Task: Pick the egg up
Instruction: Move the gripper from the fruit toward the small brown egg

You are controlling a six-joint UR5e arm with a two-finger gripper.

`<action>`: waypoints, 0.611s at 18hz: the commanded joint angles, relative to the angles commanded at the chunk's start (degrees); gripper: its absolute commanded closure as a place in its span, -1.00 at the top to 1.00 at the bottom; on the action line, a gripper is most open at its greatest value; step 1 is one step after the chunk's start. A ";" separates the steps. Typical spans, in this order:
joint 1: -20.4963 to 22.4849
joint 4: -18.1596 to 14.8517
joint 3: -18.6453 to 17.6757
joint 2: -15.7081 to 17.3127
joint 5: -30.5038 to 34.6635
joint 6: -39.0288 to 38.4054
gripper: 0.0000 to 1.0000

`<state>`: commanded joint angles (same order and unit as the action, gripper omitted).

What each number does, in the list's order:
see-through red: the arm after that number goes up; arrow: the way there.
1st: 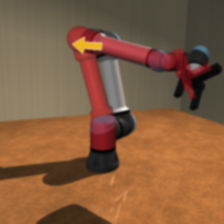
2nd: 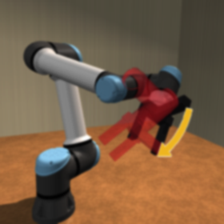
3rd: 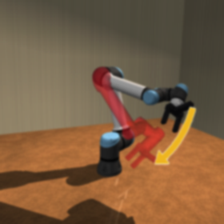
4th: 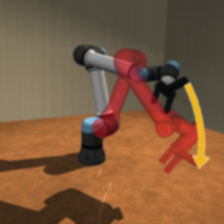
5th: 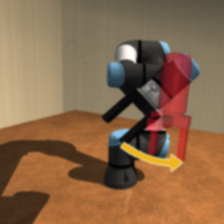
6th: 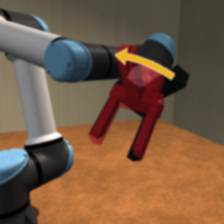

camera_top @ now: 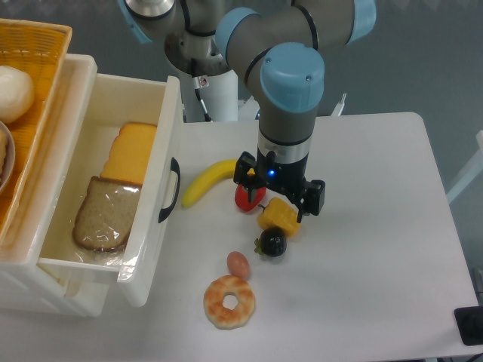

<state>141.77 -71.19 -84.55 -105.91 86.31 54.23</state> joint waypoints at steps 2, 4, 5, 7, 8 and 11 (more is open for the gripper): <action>-0.62 0.00 -0.01 -0.17 0.09 -0.26 1.00; -1.67 0.17 -0.44 -0.52 0.09 -0.61 1.00; -1.93 0.87 -0.53 -1.40 0.17 -0.61 1.00; -2.81 2.10 -0.53 -3.15 0.17 -0.70 1.00; -3.08 2.63 -0.88 -3.95 0.17 -1.40 1.00; -3.87 6.84 -2.99 -6.93 0.26 -7.01 1.00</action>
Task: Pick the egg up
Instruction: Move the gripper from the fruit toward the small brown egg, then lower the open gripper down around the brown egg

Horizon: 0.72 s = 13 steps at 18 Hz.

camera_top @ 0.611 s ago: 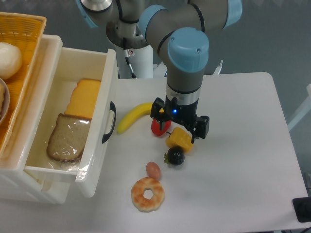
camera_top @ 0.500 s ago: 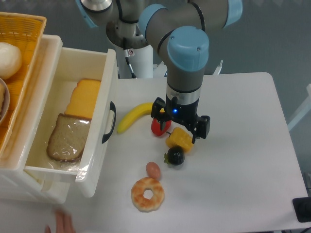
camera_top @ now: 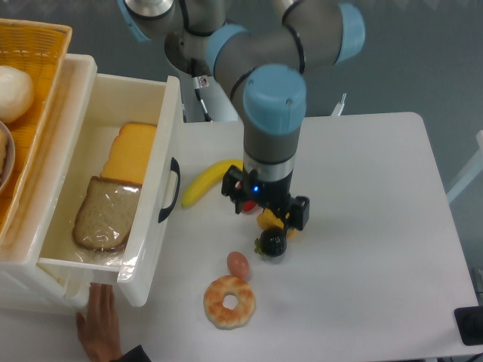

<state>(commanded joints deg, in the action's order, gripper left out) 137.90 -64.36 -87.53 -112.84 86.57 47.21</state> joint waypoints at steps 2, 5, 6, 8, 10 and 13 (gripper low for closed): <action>-1.05 1.34 -0.01 -2.37 -0.09 -1.07 1.00; -1.85 1.69 -0.01 -4.05 -0.18 -0.98 1.00; -2.02 1.78 0.17 -4.66 -0.18 -0.98 1.00; -2.11 1.69 0.08 -5.81 -0.09 -1.59 1.00; -2.11 1.69 -0.01 -7.12 -0.17 -6.84 1.00; -2.11 1.69 -0.09 -8.62 -0.18 -10.91 1.00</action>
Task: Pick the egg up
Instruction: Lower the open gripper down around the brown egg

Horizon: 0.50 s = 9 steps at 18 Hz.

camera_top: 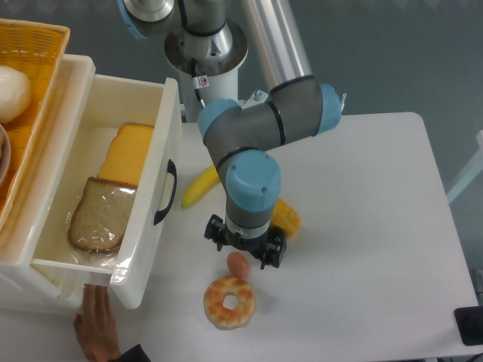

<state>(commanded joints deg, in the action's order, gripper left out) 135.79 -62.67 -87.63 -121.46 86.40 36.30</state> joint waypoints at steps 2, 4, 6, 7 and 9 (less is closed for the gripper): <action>0.09 0.00 -0.09 -1.23 -0.09 -1.66 1.00; 0.17 0.00 -0.09 -1.76 0.00 -3.86 1.00; 0.35 -0.09 -0.35 -1.59 0.00 -4.48 1.00; 0.53 -0.09 -0.44 -1.50 -0.17 -5.01 1.00; 0.61 0.00 -0.35 -1.68 -0.18 -7.37 1.00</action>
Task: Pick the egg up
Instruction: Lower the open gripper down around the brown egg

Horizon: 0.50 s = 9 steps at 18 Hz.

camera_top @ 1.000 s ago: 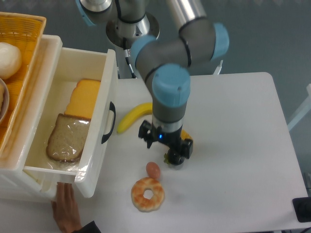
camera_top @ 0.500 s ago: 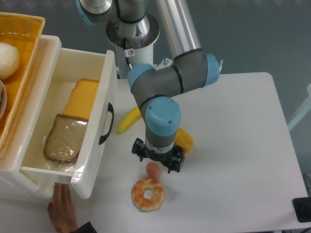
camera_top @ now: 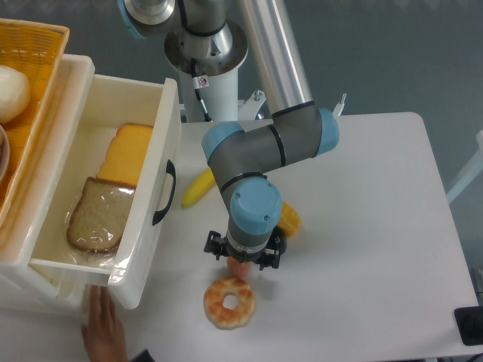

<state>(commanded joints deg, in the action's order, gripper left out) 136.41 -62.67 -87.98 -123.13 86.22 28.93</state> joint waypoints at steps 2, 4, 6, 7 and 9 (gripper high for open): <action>0.35 0.00 0.09 0.09 -0.17 -0.89 1.00; 0.35 0.00 0.44 -0.35 -0.53 -2.81 1.00; 0.18 0.09 0.53 -0.79 -0.18 -3.44 1.00; 0.09 0.00 0.53 -0.79 -0.09 -3.35 1.00; 0.00 0.00 0.44 -1.14 -0.09 -3.35 1.00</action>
<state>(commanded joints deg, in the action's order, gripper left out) 136.41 -62.67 -87.54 -124.28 86.13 25.58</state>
